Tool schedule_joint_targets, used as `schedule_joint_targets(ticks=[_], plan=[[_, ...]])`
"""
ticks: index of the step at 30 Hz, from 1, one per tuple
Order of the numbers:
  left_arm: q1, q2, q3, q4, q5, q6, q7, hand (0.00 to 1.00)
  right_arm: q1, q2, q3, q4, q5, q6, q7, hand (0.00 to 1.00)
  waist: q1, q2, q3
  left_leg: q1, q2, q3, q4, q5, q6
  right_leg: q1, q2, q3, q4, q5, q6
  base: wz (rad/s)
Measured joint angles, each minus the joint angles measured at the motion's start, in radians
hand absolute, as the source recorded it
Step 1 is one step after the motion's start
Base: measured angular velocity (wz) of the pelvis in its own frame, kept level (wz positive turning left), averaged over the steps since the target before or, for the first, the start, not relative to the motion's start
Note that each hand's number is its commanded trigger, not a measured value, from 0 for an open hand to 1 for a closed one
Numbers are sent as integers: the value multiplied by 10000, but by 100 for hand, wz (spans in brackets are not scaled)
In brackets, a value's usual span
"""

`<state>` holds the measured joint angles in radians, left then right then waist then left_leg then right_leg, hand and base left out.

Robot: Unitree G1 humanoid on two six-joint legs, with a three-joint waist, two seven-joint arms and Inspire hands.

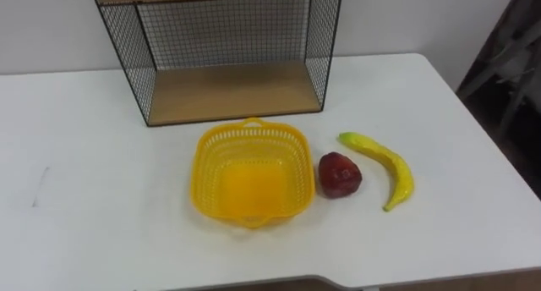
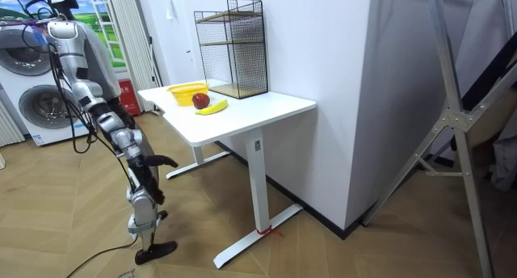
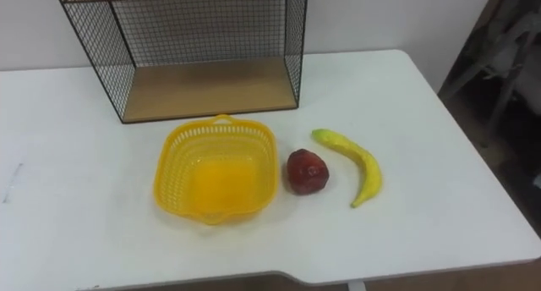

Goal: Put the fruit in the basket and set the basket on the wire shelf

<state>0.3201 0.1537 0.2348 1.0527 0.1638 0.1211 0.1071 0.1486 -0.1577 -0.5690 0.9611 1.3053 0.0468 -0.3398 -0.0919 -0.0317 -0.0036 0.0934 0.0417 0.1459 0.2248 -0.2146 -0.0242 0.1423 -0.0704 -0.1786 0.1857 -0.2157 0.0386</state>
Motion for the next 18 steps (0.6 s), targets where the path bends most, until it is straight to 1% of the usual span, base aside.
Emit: schedule_joint_targets(ticks=[1,2,4,5,7,8,10,11,13,14,15,16,18], plan=[[38,5,14,-4,68,0,3,0,-20,-2,-170,-425,-68,-122,-387,0,-16,-40,-25,23,-10,10,-24,0,0,-1,-6,19,-1,-4,7,0],[49,3,13,-6,70,0,3,0,-61,-2,-270,-608,-163,-177,-566,0,-21,-42,-25,36,-11,35,-32,0,0,-1,-9,28,2,-6,10,-7],[83,1,-3,-30,64,-16,4,0,-89,-21,-440,-1409,-756,-530,-1517,0,-72,-30,-19,51,-10,99,-32,0,0,-6,-8,115,5,-12,17,-8],[101,1,-16,-66,64,-30,4,0,-69,-20,-420,-1729,-1000,-579,-1765,0,-99,-22,-14,47,-10,118,-33,0,0,-13,-9,118,5,-12,19,-6],[171,-18,-20,-273,75,-190,5,0,49,-25,-432,-3405,-2075,-722,-2859,0,-127,5,5,28,-11,165,-58,0,0,-73,-13,170,16,-24,33,-6],[177,-17,-19,-351,75,-198,5,0,43,-48,-433,-3793,-2308,-834,-3136,0,-123,8,7,14,-11,174,-57,0,0,-121,-12,197,6,-30,35,-4],[172,-14,-35,-483,68,-432,5,0,-174,-321,-425,-4810,-3392,-1354,-4078,0,-177,-19,9,-120,-14,163,-52,0,2,-221,-11,205,24,-37,42,0],[172,-11,-48,-500,55,-473,5,0,-221,-399,-423,-4979,-3693,-1443,-4288,0,-177,-35,7,-124,-17,151,-53,0,2,-224,-11,203,26,-36,43,0],[189,-4,-77,-498,61,-619,5,0,-254,-561,-405,-5984,-4931,-1671,-5155,0,-120,-46,28,-156,-17,127,-57,-1,2,-247,-11,177,25,-36,43,0],[190,-4,-96,-497,68,-641,5,0,-274,-622,-400,-6158,-5226,-1745,-5334,0,-105,-45,30,-167,-17,119,-57,-1,2,-267,-9,175,25,-36,43,0],[207,-2,-177,-506,70,-677,5,0,-313,-727,-397,-6467,-5981,-1849,-5636,0,-85,-70,16,-197,-17,118,-62,0,3,-330,-8,177,36,-34,41,0],[249,-6,-251,-495,70,-741,4,0,-296,-734,-386,-6958,-6620,-1969,-5873,0,-49,-71,16,-289,-17,121,-58,1,4,-410,3,206,59,-25,33,0],[268,10,-405,-412,63,-791,-8,0,-287,-738,-299,-7703,-7190,-2121,-6113,0,-7,-56,36,-345,-16,137,-59,2,5,-529,7,245,170,-17,29,-4]])
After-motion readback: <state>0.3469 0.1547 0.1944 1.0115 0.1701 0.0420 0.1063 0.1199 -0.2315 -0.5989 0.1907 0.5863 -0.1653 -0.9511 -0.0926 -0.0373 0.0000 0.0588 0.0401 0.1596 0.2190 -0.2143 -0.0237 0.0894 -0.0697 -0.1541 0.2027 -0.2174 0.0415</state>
